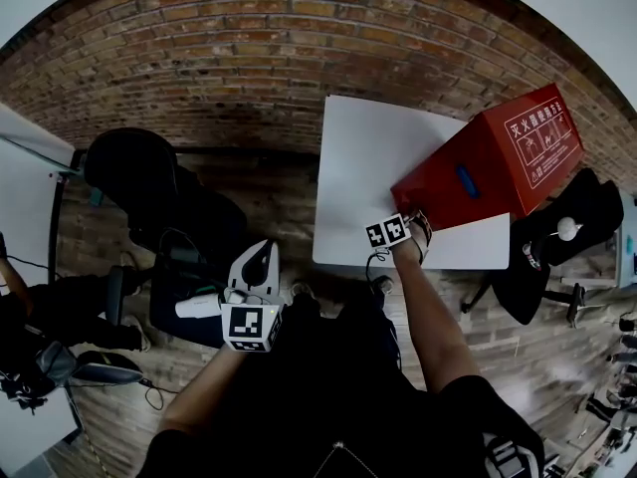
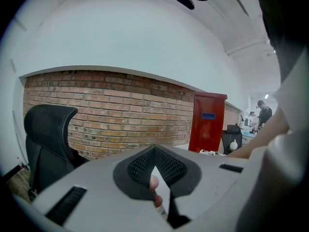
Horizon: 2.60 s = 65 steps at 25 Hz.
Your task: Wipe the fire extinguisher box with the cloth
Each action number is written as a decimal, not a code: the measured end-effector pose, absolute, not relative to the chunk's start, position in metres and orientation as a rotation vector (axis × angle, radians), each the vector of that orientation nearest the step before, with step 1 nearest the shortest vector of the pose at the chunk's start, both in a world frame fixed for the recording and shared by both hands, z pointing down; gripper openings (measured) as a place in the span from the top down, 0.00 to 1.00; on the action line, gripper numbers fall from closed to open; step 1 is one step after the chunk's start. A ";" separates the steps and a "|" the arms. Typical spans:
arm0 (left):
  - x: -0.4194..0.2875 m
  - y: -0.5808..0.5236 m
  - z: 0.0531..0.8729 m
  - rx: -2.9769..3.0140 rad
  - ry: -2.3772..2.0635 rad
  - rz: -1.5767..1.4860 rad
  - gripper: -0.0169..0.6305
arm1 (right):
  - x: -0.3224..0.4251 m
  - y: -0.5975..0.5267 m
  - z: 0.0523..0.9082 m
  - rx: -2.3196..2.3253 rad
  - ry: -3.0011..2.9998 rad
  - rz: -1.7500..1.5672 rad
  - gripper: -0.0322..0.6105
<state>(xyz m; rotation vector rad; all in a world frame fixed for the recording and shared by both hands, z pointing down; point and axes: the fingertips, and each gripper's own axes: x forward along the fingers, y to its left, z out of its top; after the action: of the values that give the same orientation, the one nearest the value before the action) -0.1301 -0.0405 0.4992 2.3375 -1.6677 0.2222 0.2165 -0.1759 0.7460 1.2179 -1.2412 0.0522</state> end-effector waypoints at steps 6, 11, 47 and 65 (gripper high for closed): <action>-0.128 -0.042 0.502 2.351 -1.639 0.216 0.93 | 0.217 -0.175 0.725 1.235 -1.244 0.029 0.79; -0.129 -0.044 0.500 2.358 -1.626 0.204 0.93 | 0.215 -0.175 0.706 1.237 -1.249 0.019 0.79; -0.099 -0.056 0.495 2.441 -1.507 0.132 0.93 | 0.209 -0.176 0.571 1.336 -1.296 -0.091 0.79; -0.097 -0.054 0.491 2.445 -1.499 0.091 0.93 | 0.210 -0.179 0.492 1.400 -1.241 -0.258 0.79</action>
<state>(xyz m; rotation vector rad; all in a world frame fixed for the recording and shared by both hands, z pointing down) -0.0969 -0.0541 0.4906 2.4454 -1.4985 0.0909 0.2099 -0.1789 0.4916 1.3996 -1.2413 -0.2580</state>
